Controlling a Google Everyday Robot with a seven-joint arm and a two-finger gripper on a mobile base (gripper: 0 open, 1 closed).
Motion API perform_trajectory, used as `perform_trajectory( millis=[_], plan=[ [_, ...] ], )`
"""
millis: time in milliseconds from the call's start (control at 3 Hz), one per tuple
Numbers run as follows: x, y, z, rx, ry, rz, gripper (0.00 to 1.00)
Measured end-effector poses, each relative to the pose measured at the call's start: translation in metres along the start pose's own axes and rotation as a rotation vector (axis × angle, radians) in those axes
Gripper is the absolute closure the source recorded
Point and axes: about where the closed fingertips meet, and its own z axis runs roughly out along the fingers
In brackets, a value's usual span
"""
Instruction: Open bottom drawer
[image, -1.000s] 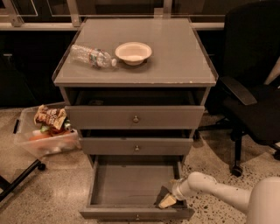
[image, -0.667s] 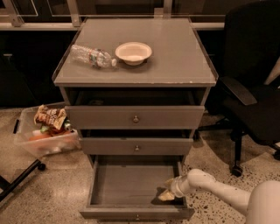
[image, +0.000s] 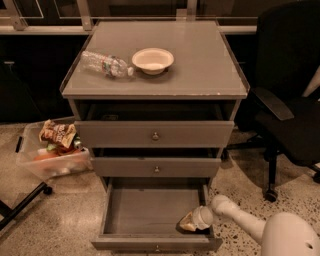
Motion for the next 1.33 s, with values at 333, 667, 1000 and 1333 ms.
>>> perform_trajectory(
  millis=[333, 667, 1000, 1333],
  plan=[
    [0.023, 0.010, 0.015, -0.062, 0.022, 0.015, 0.85],
    [0.036, 0.023, 0.015, -0.106, 0.032, 0.023, 0.62],
    [0.034, 0.035, 0.017, -0.156, 0.041, 0.017, 0.39],
    [0.022, 0.047, 0.016, -0.183, 0.068, 0.007, 0.16]
  ],
)
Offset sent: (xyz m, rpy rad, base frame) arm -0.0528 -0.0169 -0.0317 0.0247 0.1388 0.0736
